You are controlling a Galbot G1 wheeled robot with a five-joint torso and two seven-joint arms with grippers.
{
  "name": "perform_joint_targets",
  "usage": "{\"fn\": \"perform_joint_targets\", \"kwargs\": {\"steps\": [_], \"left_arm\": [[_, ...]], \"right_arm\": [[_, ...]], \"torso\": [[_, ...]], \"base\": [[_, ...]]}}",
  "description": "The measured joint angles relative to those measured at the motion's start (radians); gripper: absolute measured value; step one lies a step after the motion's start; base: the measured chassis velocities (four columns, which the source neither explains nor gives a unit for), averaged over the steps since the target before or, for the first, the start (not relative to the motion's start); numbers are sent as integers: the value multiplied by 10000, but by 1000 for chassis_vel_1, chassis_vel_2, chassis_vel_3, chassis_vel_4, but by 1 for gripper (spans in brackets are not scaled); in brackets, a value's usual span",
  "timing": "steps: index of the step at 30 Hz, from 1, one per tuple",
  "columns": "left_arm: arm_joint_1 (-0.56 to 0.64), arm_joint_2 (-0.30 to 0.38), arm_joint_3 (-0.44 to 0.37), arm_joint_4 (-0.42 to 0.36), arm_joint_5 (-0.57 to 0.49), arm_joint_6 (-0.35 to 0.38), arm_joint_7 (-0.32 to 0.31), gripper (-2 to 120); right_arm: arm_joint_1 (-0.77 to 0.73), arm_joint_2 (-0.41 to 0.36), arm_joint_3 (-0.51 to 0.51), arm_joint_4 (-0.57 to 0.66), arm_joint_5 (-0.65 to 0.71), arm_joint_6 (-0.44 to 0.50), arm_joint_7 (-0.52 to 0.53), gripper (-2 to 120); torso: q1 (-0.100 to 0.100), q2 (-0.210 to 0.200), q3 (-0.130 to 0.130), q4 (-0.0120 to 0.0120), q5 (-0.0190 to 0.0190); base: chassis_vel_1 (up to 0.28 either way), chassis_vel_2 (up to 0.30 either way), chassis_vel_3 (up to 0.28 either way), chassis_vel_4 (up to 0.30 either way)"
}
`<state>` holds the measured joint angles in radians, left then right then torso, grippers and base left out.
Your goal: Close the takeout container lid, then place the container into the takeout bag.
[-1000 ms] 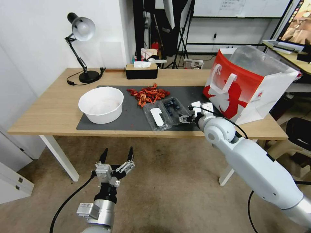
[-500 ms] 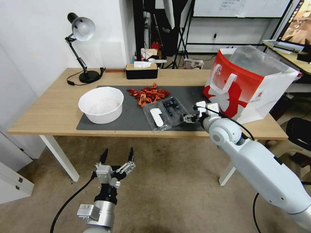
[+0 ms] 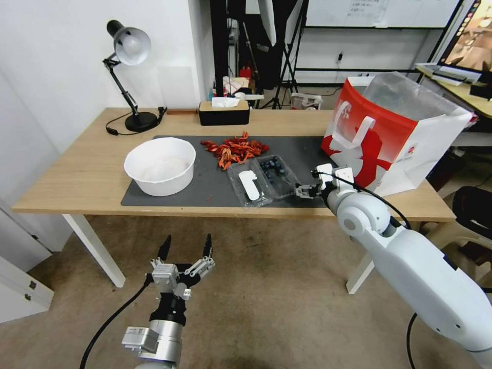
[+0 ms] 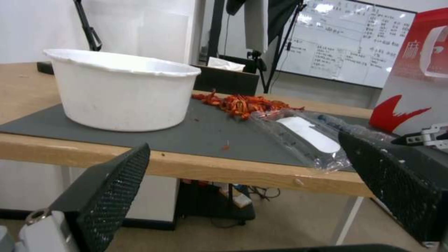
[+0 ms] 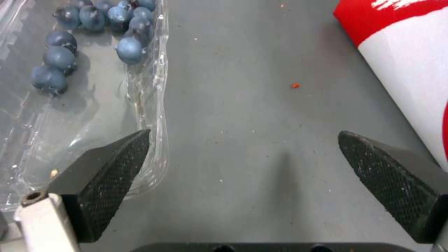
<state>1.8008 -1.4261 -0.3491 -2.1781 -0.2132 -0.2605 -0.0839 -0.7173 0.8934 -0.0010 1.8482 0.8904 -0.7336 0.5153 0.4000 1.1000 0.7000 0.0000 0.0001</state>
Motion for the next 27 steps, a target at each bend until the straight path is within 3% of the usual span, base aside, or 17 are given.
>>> {"fn": "perform_joint_targets", "kwargs": {"steps": [27], "left_arm": [[45,-71,41,82,79,-214,18,100]], "right_arm": [[-541,-37,68,653,299,-4,240,100]], "torso": [[0,0,0,1,-1]], "base": [[0,0,0,0]]}}
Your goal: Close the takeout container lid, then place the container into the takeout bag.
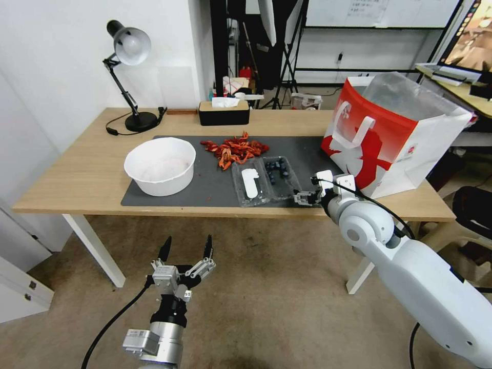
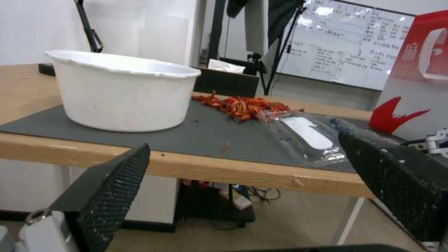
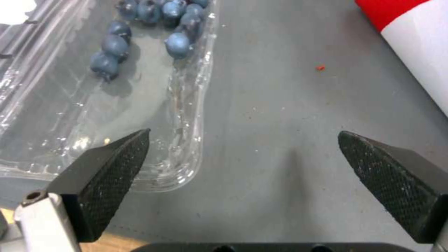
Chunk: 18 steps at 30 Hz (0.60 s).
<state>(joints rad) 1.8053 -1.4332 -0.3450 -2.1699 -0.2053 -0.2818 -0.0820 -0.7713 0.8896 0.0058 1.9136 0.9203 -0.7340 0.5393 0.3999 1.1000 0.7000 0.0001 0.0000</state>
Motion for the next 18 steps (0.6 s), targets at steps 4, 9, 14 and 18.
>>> {"fn": "perform_joint_targets", "kwargs": {"steps": [4,9,14,18], "left_arm": [[-1,5,-1,12,0,-5,6,100],[-12,8,-1,29,0,-6,6,100],[-17,11,3,56,0,-6,9,100],[-19,11,2,70,-2,-18,11,100]], "right_arm": [[-59,52,-12,12,26,-1,18,100],[-109,82,-13,37,49,-4,34,100],[-116,120,-13,45,99,-4,51,100],[-113,170,-34,35,115,-4,65,100]], "torso": [[0,0,0,-1,0],[0,0,1,-1,0],[0,0,1,-1,0],[0,0,1,-1,0]], "base": [[0,0,0,0],[0,0,0,0],[0,0,0,0],[0,0,0,0]]}}
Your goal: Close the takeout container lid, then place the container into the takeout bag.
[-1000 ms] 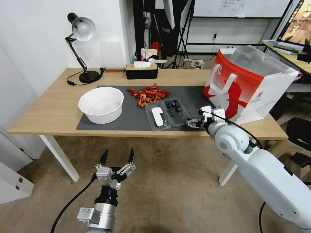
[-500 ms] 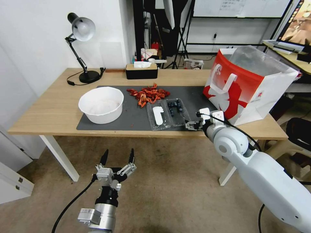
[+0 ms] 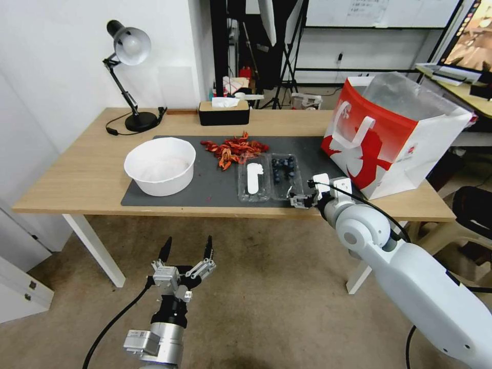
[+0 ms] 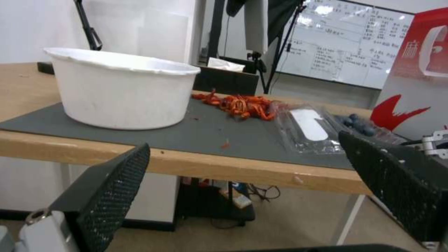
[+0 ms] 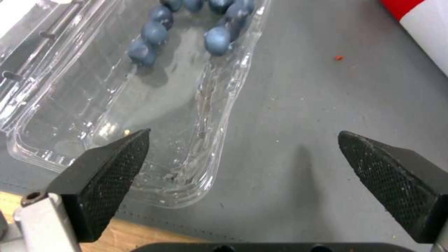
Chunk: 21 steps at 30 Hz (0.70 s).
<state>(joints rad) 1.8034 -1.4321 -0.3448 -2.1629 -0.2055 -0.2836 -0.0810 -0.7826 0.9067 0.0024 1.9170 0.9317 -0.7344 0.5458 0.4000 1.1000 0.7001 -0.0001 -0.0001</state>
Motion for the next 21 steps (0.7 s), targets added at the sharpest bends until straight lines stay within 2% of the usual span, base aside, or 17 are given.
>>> {"fn": "perform_joint_targets", "kwargs": {"steps": [21], "left_arm": [[-17,13,0,29,-10,-23,-1,100]], "right_arm": [[90,143,-3,-38,15,2,39,100]], "torso": [[0,-1,0,1,1]], "base": [[0,0,0,0]]}}
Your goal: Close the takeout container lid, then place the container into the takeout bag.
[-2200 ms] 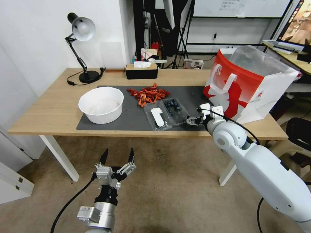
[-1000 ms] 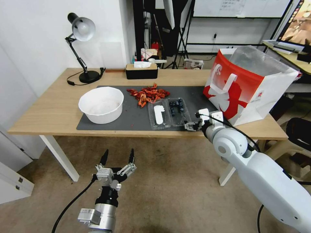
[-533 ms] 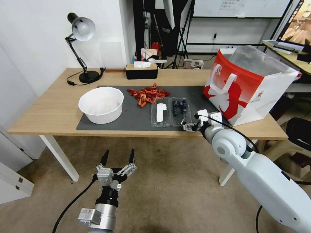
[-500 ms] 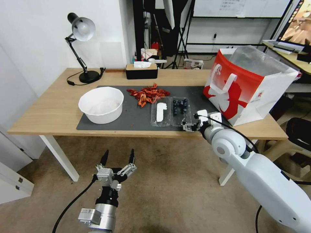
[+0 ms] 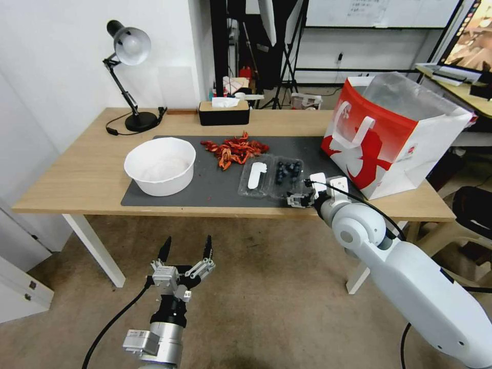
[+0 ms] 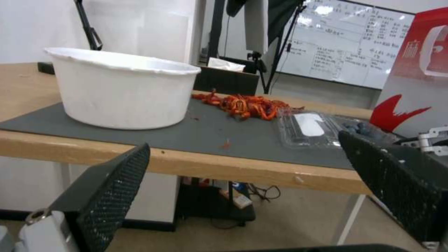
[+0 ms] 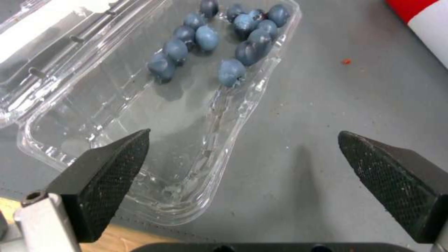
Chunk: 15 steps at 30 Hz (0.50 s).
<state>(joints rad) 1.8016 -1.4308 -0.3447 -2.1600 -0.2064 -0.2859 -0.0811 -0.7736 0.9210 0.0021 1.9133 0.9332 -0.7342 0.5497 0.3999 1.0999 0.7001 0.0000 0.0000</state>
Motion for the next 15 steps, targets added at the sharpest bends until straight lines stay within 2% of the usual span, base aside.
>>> {"fn": "perform_joint_targets", "kwargs": {"steps": [15], "left_arm": [[10,24,15,-71,1,-14,-1,100]], "right_arm": [[-416,-216,970,659,-593,135,-390,100]], "torso": [[0,0,-2,1,0]], "base": [[0,0,0,0]]}}
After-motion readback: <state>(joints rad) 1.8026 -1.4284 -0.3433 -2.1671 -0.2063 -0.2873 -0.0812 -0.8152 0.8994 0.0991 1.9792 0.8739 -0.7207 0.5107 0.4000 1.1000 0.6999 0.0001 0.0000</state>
